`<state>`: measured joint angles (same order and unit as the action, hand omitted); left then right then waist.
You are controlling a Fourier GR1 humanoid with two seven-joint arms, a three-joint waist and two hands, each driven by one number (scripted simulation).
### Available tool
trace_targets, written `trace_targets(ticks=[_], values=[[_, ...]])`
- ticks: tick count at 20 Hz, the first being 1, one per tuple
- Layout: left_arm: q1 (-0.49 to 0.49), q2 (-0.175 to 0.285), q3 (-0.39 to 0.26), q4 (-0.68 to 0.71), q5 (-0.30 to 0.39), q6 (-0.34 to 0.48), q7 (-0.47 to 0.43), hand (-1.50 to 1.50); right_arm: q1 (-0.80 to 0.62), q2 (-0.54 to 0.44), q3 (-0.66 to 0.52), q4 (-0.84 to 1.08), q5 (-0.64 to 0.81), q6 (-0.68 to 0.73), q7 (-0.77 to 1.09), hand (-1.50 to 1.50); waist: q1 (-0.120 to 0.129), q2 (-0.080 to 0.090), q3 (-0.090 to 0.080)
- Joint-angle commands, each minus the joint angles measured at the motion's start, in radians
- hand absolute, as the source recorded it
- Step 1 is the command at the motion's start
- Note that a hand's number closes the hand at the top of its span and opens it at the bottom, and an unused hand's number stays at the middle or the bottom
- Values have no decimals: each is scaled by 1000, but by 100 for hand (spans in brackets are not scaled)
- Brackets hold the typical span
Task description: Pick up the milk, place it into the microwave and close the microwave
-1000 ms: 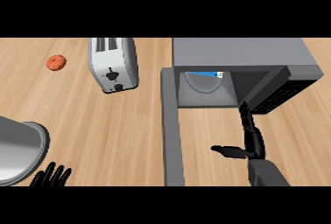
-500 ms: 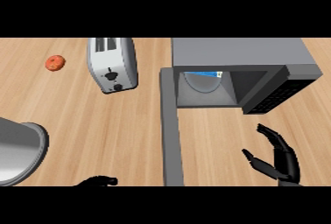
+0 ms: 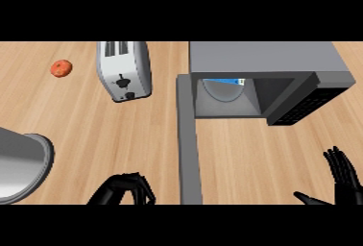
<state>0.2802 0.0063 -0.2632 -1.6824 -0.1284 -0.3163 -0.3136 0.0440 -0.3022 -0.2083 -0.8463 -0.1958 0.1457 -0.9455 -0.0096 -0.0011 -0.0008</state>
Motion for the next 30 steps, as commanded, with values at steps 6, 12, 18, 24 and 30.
trace_targets(ticks=[6, 12, 18, 24, 30], values=[[-239, 3, -63, 177, -111, 25, 92, 150, 87, -98, -55, -38, -64, 146, -2, -150, -8, 1, 1], [-341, -6, -242, 398, -144, -33, 178, 150, 35, -116, -62, -18, -88, 163, 7, -150, -20, 4, 1], [-507, -6, -431, 553, -38, 116, 168, 150, 49, -136, -45, -39, -86, 205, -4, -150, -18, 4, 0], [-611, -6, -639, 622, 154, 339, 78, 150, 13, -143, -10, -84, -90, 229, 0, -150, -46, 10, -2], [-671, -5, -758, 572, 291, 523, 93, -150, 38, -140, 30, -214, -104, 222, 41, -150, -85, 9, -4]])
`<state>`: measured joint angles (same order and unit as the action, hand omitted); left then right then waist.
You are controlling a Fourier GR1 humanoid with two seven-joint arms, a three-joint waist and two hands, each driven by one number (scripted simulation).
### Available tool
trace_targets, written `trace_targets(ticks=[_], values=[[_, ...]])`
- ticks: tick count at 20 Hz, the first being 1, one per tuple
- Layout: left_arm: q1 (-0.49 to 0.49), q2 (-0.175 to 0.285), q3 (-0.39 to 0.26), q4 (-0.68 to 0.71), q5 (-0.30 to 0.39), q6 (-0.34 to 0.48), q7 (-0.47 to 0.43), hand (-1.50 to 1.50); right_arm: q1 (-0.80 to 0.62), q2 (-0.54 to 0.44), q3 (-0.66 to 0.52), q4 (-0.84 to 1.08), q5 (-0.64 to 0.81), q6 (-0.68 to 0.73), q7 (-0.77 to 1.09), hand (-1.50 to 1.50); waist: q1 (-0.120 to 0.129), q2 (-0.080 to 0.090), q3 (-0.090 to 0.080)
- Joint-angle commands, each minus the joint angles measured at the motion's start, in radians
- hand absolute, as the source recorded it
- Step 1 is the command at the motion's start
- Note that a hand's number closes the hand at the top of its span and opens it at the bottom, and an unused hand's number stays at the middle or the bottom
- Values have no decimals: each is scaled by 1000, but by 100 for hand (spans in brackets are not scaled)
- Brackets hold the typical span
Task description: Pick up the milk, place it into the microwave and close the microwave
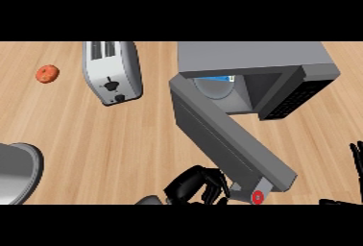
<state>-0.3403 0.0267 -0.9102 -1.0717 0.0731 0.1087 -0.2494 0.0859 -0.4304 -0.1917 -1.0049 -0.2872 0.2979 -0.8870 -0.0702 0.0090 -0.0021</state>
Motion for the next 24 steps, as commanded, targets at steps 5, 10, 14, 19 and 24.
trace_targets(ticks=[5, 10, 14, 19, 24], values=[[-154, -25, -126, -29, 203, 174, 29, -150, -28, -23, 28, -104, -48, 87, 29, -150, -63, 7, -3], [-251, -25, -117, -4, 294, 228, 55, 150, -26, -38, 53, -149, -55, 95, 59, -150, -114, 16, -4], [-364, -25, -91, 35, 305, 285, 44, 150, -66, -64, 66, -176, -64, 111, 88, -150, -135, 22, -3], [-450, -26, -56, 67, 356, 333, -5, 150, -77, -88, 85, -216, -71, 126, 116, -150, -182, 34, -2], [-549, -26, -33, 111, 402, 370, 12, 150, -122, -94, 70, -230, -104, 108, 147, -150, -225, 46, 1]])
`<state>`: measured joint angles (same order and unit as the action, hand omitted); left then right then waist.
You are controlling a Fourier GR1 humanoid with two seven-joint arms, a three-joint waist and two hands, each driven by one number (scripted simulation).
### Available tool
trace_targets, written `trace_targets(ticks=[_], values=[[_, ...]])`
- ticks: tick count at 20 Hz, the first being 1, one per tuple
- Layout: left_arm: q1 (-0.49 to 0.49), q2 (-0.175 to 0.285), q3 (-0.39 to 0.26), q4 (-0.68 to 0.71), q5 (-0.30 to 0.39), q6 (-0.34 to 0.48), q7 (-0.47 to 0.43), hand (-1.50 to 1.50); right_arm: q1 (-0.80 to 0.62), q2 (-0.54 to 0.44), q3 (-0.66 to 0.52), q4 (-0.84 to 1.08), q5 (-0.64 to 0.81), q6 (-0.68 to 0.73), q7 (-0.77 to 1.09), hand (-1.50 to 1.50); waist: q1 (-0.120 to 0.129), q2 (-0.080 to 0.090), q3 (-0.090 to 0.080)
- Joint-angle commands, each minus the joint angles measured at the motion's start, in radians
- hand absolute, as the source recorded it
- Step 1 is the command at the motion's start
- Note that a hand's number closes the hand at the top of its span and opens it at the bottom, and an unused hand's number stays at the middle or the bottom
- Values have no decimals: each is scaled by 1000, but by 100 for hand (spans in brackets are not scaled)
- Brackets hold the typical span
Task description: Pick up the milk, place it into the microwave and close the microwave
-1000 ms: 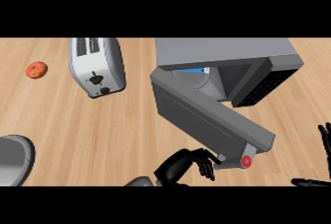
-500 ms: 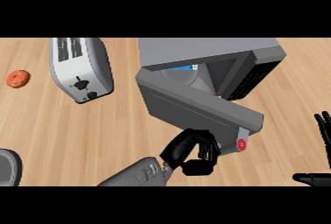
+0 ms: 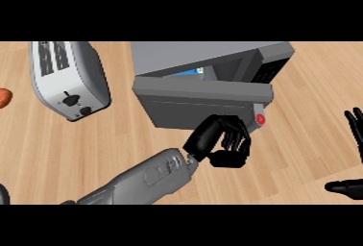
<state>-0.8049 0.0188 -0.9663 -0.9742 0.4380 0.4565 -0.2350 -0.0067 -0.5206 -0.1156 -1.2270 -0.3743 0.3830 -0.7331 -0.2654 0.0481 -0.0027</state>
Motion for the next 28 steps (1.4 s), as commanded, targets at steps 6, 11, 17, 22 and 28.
trace_targets(ticks=[6, 11, 17, 22, 28], values=[[-165, -18, 43, 78, 85, 50, 1, 150, -69, -21, 7, -35, -57, 74, 17, -150, -67, 21, 4], [-217, -17, 60, 123, 118, 73, -6, 150, -98, -48, 22, -51, -79, 116, 47, -150, -94, 33, 5], [-281, -17, 76, 175, 161, 74, 7, 150, -146, -61, 41, -80, -108, 146, 82, -150, -119, 41, 6], [-284, -16, 67, 167, 185, 96, 0, 150, -174, -63, 73, -98, -140, 191, 115, -150, -124, 46, 8], [-279, -16, 60, 171, 209, 132, -9, 150, -201, -112, 108, -151, -133, 240, 157, -150, -142, 41, 6]])
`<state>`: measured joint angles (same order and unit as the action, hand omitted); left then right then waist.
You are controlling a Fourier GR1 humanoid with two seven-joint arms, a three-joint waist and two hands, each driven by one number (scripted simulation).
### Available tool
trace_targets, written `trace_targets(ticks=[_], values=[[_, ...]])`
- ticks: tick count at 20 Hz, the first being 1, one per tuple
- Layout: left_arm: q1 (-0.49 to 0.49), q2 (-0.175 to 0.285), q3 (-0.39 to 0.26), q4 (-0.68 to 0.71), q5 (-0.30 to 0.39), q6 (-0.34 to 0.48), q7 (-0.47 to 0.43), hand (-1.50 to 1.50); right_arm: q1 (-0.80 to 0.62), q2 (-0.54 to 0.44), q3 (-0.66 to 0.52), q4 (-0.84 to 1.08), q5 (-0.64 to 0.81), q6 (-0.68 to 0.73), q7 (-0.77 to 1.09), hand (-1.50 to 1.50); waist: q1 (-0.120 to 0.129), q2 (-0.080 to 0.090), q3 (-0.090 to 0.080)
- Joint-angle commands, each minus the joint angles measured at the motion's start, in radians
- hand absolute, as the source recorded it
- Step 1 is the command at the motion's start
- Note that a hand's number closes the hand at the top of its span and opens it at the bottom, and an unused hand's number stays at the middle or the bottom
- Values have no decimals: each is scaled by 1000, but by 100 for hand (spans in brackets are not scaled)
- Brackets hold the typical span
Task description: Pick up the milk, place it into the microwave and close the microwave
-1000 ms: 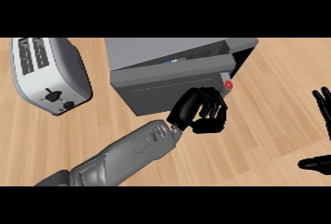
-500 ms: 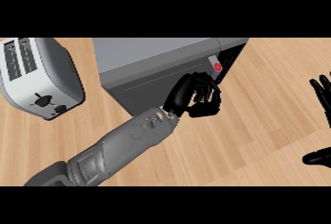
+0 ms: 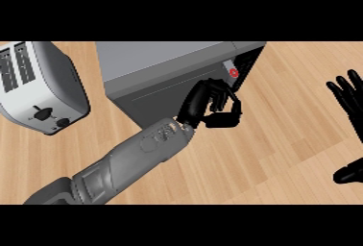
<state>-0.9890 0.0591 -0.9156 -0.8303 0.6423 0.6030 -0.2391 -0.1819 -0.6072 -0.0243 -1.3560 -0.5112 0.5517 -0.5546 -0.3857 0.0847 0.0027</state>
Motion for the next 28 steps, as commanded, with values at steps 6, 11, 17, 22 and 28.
trace_targets(ticks=[6, 11, 17, 22, 28], values=[[-107, -56, 6, 29, 25, 10, -11, 150, -69, -68, 94, -131, 27, 169, -7, 150, -24, -3, 3], [-118, -56, -3, 45, 37, 22, -10, 150, -73, -61, 135, -199, 14, 176, 18, 150, -42, -3, 6], [-125, -56, -1, 57, 64, 35, -11, 150, -80, -63, 167, -280, -6, 169, 57, 150, -73, -3, 4], [-126, -56, -7, 55, 69, 55, -31, 150, -77, -54, 192, -328, -20, 158, 84, 150, -78, -3, 3], [-117, -55, -13, 65, 78, 81, -39, 150, -54, -56, 209, -370, -32, 156, 101, 150, -90, -3, 5]])
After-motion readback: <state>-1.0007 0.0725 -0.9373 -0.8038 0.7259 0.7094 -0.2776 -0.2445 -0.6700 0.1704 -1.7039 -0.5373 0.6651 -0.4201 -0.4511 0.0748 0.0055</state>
